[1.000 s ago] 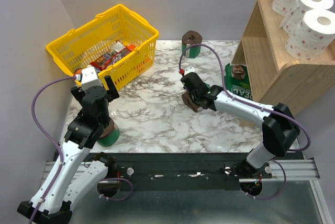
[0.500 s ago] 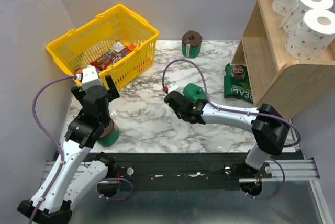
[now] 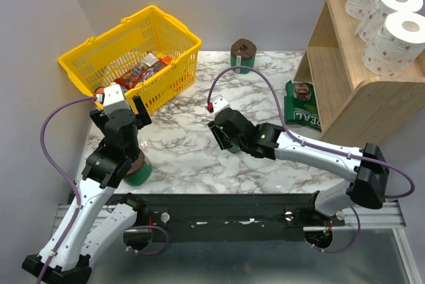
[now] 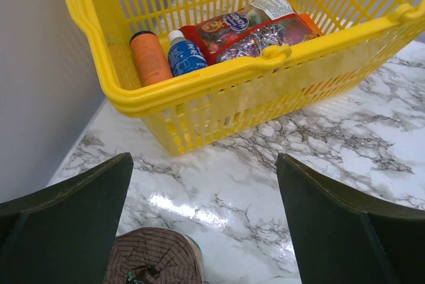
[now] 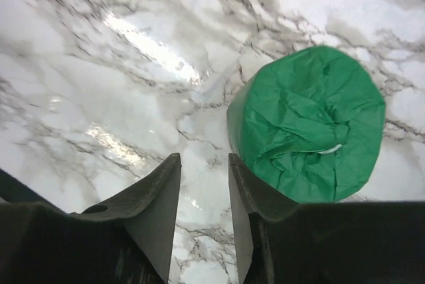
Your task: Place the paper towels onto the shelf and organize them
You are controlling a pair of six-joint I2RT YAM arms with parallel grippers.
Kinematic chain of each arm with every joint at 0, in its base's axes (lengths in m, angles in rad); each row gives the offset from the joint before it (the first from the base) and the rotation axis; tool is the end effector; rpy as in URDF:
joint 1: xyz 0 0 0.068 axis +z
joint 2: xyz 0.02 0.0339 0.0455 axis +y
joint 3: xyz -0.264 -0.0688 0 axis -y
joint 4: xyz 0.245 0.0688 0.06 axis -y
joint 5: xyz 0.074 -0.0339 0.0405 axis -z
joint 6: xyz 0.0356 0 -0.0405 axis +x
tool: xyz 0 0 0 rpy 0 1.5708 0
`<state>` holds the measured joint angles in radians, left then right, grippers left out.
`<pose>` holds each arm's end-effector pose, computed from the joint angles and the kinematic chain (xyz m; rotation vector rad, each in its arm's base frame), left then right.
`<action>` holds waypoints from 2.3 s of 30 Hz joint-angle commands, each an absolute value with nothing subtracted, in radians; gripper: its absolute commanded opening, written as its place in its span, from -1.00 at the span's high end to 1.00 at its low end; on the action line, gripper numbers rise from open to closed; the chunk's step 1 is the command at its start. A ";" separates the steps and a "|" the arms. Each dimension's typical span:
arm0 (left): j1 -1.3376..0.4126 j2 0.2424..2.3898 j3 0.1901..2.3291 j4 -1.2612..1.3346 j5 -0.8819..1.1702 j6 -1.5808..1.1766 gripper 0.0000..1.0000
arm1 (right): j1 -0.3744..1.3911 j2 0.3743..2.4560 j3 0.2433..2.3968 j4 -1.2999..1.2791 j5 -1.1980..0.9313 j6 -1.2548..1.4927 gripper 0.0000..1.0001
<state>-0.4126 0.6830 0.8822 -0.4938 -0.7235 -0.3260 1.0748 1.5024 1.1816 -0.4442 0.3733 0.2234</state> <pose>0.1376 -0.0345 0.3582 -0.4092 1.7452 0.1471 0.1688 0.2846 0.2824 -0.7731 2.1486 0.2440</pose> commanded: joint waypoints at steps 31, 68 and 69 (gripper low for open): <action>-0.414 0.670 0.873 -0.469 -0.730 -0.334 -0.98 | 0.959 1.710 1.236 -0.457 0.420 0.167 -0.36; -0.414 0.644 0.877 -0.468 -0.689 -0.336 -0.98 | 0.571 1.615 1.778 -0.701 0.693 -0.477 0.15; -0.414 0.646 0.879 -0.469 -0.683 -0.337 -0.98 | 0.552 1.621 1.790 -0.683 0.704 -0.498 0.15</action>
